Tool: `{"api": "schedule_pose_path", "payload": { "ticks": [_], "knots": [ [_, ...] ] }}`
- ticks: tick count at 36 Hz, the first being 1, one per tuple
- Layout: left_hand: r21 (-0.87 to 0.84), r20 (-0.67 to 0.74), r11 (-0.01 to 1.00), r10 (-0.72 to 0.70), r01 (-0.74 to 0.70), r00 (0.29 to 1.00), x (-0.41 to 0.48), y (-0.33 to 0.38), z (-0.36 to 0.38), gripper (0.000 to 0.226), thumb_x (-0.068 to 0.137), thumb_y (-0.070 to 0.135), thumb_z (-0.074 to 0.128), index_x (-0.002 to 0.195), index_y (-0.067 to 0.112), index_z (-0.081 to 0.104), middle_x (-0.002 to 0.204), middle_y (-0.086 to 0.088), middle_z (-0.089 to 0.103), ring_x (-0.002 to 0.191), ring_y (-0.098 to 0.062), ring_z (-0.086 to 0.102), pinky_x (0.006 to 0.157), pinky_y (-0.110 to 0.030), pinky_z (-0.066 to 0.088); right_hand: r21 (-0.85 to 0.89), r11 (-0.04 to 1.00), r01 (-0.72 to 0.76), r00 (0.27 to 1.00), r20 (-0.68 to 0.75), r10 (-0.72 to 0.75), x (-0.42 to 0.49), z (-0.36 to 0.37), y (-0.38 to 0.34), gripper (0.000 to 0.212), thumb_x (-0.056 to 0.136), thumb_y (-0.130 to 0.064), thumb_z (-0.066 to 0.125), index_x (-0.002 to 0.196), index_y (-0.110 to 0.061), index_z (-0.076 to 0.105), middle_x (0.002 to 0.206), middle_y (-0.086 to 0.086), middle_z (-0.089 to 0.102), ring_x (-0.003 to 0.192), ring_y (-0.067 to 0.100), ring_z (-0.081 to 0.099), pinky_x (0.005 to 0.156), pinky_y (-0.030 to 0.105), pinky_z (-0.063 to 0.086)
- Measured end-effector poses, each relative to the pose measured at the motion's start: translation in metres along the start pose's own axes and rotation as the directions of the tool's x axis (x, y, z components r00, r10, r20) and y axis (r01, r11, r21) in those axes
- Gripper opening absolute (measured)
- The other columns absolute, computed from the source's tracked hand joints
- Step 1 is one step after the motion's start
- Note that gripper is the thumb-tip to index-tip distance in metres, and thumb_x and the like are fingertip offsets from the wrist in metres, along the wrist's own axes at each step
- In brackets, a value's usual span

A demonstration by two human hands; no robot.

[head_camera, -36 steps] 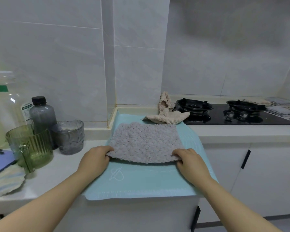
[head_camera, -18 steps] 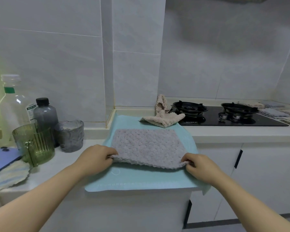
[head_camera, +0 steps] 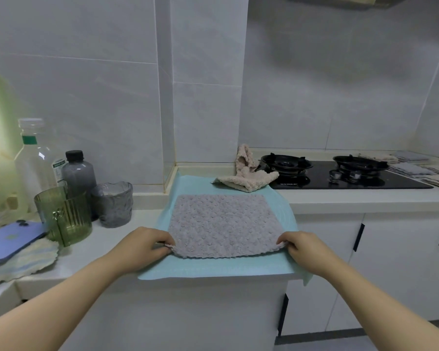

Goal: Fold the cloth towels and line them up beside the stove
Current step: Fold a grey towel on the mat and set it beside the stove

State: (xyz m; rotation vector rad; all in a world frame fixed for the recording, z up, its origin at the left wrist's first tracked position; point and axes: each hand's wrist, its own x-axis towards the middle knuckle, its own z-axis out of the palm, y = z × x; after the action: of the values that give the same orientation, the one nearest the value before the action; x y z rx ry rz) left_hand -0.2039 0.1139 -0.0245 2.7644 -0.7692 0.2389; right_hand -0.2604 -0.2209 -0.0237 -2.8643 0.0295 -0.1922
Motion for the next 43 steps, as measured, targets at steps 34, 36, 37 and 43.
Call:
{"api": "schedule_pose_path", "payload": {
  "ticks": [34,36,37,43],
  "knots": [
    [-0.705,0.120,0.592,-0.443,0.391,0.888,0.041,-0.004,-0.026,0.013,0.091,0.018,0.057,0.091,0.006,0.062,0.082,-0.009,0.065,0.069,-0.018,0.060,0.057,-0.020,0.052,0.791,0.574,-0.212,0.954,0.039,0.298,0.038,-0.016,-0.008,0.013,0.088,-0.011,0.057,0.077,-0.008,0.050,0.077,0.010,0.045,0.072,0.021,0.041,0.056,0.028,0.031],
    [-0.746,0.073,0.557,-0.477,0.365,0.876,0.054,-0.005,-0.023,0.011,0.091,0.016,0.057,0.087,0.007,0.060,0.077,-0.008,0.062,0.064,-0.017,0.057,0.050,-0.016,0.050,0.808,0.553,-0.204,0.940,0.004,0.341,0.051,-0.012,-0.008,0.015,0.089,-0.012,0.057,0.076,-0.008,0.051,0.072,0.009,0.045,0.066,0.020,0.041,0.053,0.027,0.028],
    [-0.758,0.052,0.548,-0.491,0.354,0.870,0.060,-0.006,-0.021,0.010,0.091,0.015,0.058,0.085,0.008,0.060,0.074,-0.007,0.060,0.061,-0.016,0.056,0.046,-0.013,0.049,0.808,0.555,-0.196,0.935,-0.017,0.354,0.057,-0.011,-0.008,0.019,0.089,-0.012,0.057,0.073,-0.009,0.049,0.066,0.008,0.042,0.059,0.019,0.038,0.049,0.025,0.027],
    [-0.658,-0.054,0.660,-0.521,0.362,0.852,0.097,-0.020,-0.007,0.019,0.090,0.018,0.060,0.071,0.014,0.058,0.069,-0.004,0.059,0.059,-0.017,0.055,0.048,-0.022,0.050,0.808,0.568,-0.159,0.906,-0.109,0.408,0.098,0.000,-0.008,0.039,0.088,-0.007,0.058,0.057,-0.014,0.035,0.054,0.004,0.031,0.049,0.017,0.027,0.046,0.025,0.021]
  ]
}}
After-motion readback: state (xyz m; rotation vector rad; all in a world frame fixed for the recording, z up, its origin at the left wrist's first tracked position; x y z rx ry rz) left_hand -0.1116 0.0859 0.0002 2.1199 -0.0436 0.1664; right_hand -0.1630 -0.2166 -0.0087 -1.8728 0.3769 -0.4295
